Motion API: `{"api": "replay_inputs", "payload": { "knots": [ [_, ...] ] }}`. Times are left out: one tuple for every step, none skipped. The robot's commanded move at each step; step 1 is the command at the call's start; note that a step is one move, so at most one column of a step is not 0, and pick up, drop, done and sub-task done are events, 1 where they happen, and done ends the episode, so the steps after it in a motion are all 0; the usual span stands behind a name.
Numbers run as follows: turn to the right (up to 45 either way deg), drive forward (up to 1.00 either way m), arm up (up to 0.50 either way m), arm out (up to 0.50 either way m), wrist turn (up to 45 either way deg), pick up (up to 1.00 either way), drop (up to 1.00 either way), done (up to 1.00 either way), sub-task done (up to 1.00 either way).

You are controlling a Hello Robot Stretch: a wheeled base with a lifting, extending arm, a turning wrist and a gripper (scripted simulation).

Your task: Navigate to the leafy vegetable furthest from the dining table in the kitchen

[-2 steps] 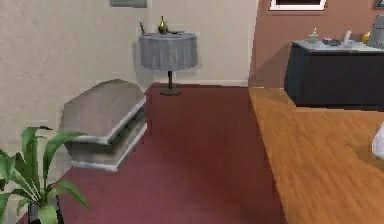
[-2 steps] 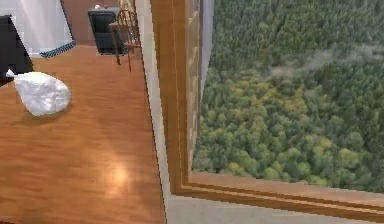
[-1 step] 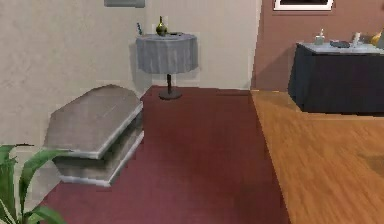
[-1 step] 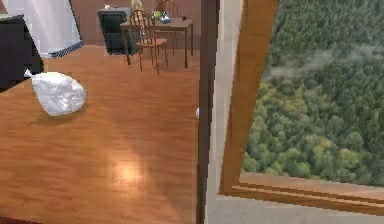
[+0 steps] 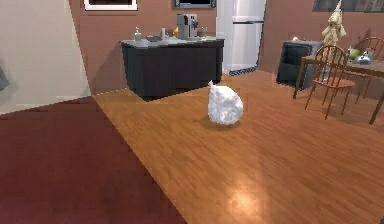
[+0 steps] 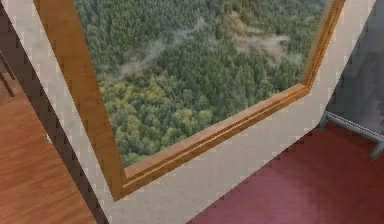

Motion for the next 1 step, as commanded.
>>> {"api": "replay_inputs", "payload": {
  "knots": [
    [3.0, 0.00, 0.00, 0.00, 0.0, 0.00, 0.00, 0.00, 0.00]
  ]
}}
